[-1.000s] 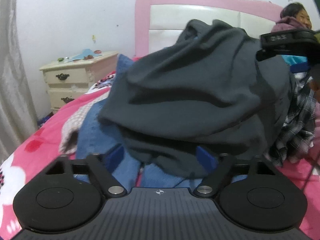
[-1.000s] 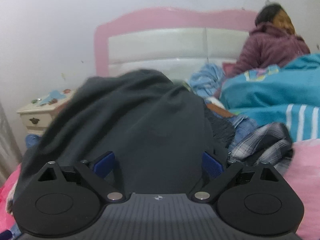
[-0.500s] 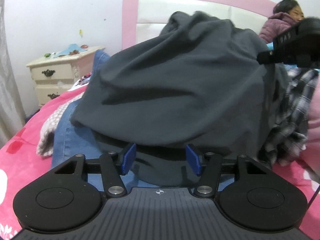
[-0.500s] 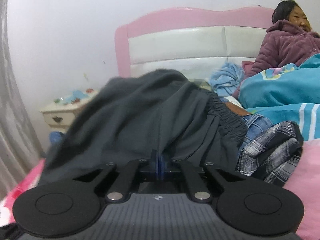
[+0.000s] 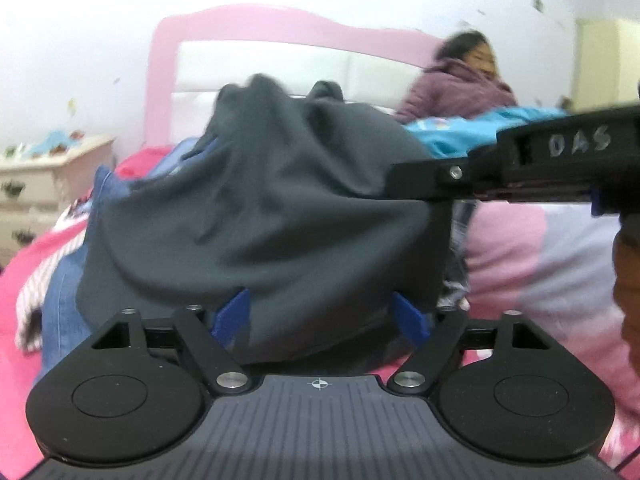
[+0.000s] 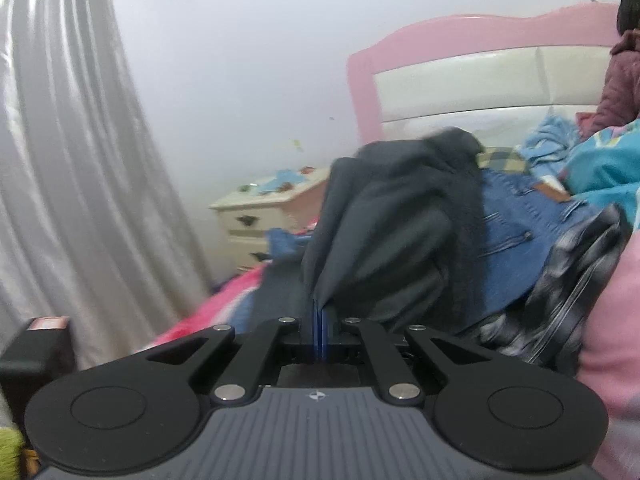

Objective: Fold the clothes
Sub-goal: 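Grasp the dark grey trousers with both grippers from the pile, then lift the dark grey trousers with both grippers and lay them on the bedspread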

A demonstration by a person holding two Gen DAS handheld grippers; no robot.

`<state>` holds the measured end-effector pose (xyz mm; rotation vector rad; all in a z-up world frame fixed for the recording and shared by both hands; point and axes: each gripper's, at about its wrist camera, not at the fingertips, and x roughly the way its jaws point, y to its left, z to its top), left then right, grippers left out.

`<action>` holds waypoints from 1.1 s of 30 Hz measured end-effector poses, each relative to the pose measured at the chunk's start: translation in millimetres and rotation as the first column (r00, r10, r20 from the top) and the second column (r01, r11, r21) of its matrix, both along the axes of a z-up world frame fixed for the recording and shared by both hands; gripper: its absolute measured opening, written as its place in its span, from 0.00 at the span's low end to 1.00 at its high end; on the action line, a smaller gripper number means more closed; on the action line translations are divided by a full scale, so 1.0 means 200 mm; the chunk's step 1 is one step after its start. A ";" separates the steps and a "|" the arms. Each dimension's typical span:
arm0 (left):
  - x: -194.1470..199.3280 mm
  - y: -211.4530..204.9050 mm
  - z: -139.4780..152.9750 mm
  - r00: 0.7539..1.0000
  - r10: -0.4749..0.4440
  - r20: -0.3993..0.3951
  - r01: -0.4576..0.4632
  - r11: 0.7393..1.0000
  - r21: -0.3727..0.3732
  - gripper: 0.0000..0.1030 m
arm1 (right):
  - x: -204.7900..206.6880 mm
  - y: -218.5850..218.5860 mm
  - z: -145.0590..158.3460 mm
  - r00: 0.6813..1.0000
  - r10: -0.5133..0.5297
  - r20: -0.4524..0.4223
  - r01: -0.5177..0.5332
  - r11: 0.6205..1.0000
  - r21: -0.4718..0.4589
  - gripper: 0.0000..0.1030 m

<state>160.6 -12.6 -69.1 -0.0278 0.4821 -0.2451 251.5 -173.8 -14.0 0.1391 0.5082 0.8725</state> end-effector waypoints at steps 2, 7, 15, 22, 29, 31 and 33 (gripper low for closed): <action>-0.03 -0.01 0.01 0.998 -0.052 -0.029 0.052 0.999 0.001 0.51 | -0.07 -0.03 0.02 0.999 0.032 -0.013 -0.031 0.999 0.033 0.03; -0.18 -0.01 0.06 0.992 -0.112 -0.051 0.112 0.994 -0.010 0.29 | -0.28 -0.10 0.09 0.995 0.091 -0.036 -0.088 0.994 0.069 0.03; -0.43 0.01 0.21 0.976 -0.190 -0.108 0.182 0.980 -0.083 0.16 | -0.60 -0.21 0.19 0.983 0.175 -0.049 -0.169 0.979 0.111 0.03; -0.80 0.01 0.43 0.937 -0.344 -0.065 0.326 0.925 -0.197 0.15 | -0.86 -0.40 0.45 0.973 0.207 -0.102 -0.191 0.971 0.147 0.03; -1.22 0.00 0.65 0.864 -0.504 0.009 0.487 0.830 -0.273 0.16 | -1.29 -0.60 0.68 0.970 0.219 -0.107 -0.191 0.956 0.224 0.03; -1.27 0.00 0.70 0.842 -0.540 0.001 0.514 0.800 -0.310 0.16 | -1.38 -0.65 0.72 0.968 0.226 -0.106 -0.192 0.945 0.264 0.03; -1.29 0.00 0.73 0.828 -0.560 -0.014 0.522 0.780 -0.344 0.16 | -1.44 -0.67 0.76 0.968 0.229 -0.100 -0.193 0.940 0.283 0.03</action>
